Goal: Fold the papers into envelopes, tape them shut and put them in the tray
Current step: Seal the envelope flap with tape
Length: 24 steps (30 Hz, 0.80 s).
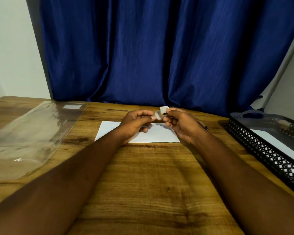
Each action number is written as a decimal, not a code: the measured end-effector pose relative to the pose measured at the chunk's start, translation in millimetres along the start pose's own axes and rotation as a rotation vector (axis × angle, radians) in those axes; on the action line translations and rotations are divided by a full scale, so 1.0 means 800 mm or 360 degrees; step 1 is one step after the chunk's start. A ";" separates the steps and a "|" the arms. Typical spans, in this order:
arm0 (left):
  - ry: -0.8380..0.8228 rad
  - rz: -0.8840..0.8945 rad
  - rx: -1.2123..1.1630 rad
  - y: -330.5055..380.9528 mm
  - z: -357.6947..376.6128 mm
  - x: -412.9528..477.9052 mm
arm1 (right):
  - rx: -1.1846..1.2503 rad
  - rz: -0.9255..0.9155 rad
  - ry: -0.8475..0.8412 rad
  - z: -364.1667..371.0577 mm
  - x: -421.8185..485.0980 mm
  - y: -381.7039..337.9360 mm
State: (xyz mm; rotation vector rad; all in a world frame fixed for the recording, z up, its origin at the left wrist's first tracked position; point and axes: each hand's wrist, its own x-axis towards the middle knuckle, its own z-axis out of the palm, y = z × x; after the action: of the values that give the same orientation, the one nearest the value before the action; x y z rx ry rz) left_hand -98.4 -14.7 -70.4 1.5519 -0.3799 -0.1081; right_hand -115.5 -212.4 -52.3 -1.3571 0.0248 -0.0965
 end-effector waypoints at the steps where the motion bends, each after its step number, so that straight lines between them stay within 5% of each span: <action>1: 0.0095 0.0090 0.0214 -0.002 0.003 -0.001 | -0.0154 -0.0063 0.0103 -0.005 0.011 0.001; 4: 0.0161 0.0554 0.1177 -0.011 0.016 -0.004 | -0.0725 -0.0278 0.0390 -0.027 0.043 0.006; 7: -0.0113 0.0604 0.1727 -0.011 0.030 -0.006 | -0.1273 -0.0512 0.0544 -0.045 0.067 0.005; 13: -0.0379 0.0171 0.1910 -0.008 0.030 -0.002 | -0.1846 -0.0613 0.0406 -0.054 0.108 -0.004; 20: -0.0370 0.0228 0.1954 -0.012 0.028 0.007 | -0.1983 -0.0548 0.0361 -0.057 0.146 0.017; 24: -0.0348 0.0281 0.1936 -0.015 0.026 0.007 | -0.1904 -0.0759 0.0441 -0.059 0.142 0.024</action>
State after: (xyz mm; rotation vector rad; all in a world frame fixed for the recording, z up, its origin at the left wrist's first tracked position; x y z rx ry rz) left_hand -97.1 -36.6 -81.8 2.6982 -0.8438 0.1262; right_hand -4.8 -264.2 -76.9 -2.5128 -0.0136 -0.7656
